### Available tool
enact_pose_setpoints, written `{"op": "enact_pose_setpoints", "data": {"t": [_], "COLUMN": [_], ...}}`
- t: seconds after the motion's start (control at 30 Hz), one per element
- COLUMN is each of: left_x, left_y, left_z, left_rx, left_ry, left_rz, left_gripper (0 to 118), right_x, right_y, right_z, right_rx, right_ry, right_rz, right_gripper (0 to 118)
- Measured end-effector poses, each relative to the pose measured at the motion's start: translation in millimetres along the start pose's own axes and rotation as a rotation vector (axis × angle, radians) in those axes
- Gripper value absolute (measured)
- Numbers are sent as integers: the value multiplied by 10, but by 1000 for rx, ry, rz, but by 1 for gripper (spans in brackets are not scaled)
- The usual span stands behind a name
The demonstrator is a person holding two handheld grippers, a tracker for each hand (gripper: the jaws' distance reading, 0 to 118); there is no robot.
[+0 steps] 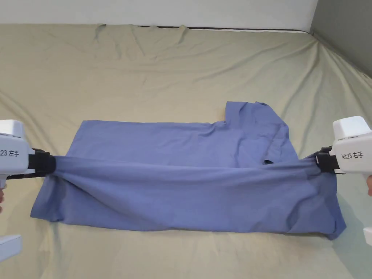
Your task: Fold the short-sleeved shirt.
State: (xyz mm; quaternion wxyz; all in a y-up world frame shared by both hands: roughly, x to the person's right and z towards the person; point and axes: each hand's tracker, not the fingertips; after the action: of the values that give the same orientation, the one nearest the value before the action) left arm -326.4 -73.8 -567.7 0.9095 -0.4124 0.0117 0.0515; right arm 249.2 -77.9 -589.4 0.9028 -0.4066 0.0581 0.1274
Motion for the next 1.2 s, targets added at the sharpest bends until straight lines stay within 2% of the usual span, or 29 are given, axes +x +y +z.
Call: {"op": "enact_pose_setpoints", "data": {"t": [0.13,0.27,0.3,0.33,0.37,0.4,0.43,0.47,0.5,0.53,0.63,0.67,0.8,0.87,0.9,0.93,1.0,1.07,1.1,1.17,1.2], "left_x": [-13,-26,-35,-57,-72,-80,-67,-67,-59,-45,70,101,279,386,440,508,601,680,635,664,667], "left_y": [18,-171,-221,-263,-289,-296,-303,-287,-257,-232,-241,-275,-560,-776,-881,-1009,-1219,-1438,-1515,-1680,-1744], "left_z": [-437,-688,-706,-718,-704,-657,-532,-405,-238,-71,585,806,1562,1841,1935,2030,2139,2225,2194,2185,2165], "left_rx": [-77,-126,-129,-128,-113,-77,-29,22,79,127,293,346,528,619,653,686,734,750,764,793,785], "left_ry": [0,22,23,22,28,63,94,97,97,102,127,121,95,102,109,126,144,99,102,120,119], "left_rz": [29,1,2,8,30,51,49,35,11,-5,-58,-57,-2,4,-8,-16,-22,-52,-65,-77,-80], "left_gripper": [3,4,9,23,39,47,47,62,85,91,91,90,45,35,18,3,0,0,0,0,0], "right_x": [6,-41,-51,-55,-60,-65,-59,-38,-17,-2,-11,-39,-270,-442,-514,-590,-679,-764,-789,-858,-896], "right_y": [-23,-147,-179,-215,-242,-256,-264,-250,-231,-213,-170,-199,-412,-571,-680,-777,-936,-1114,-1204,-1383,-1421], "right_z": [-426,-690,-716,-728,-703,-629,-518,-403,-257,-96,522,737,1448,1723,1827,1934,2007,2047,2057,2053,2089], "right_rx": [-54,-96,-100,-98,-78,-17,58,110,157,204,350,406,577,675,696,731,781,785,803,824,889], "right_ry": [-20,-26,-27,-29,-48,-102,-153,-156,-165,-160,-112,-113,-151,-145,-146,-155,-184,-188,-185,-146,-165], "right_rz": [-1,5,0,-13,-32,-59,-79,-86,-104,-120,-138,-142,-142,-124,-135,-124,-120,-129,-136,-137,-72], "right_gripper": [6,6,8,15,30,30,37,50,77,87,87,87,85,80,70,55,13,8,0,0,0]}}
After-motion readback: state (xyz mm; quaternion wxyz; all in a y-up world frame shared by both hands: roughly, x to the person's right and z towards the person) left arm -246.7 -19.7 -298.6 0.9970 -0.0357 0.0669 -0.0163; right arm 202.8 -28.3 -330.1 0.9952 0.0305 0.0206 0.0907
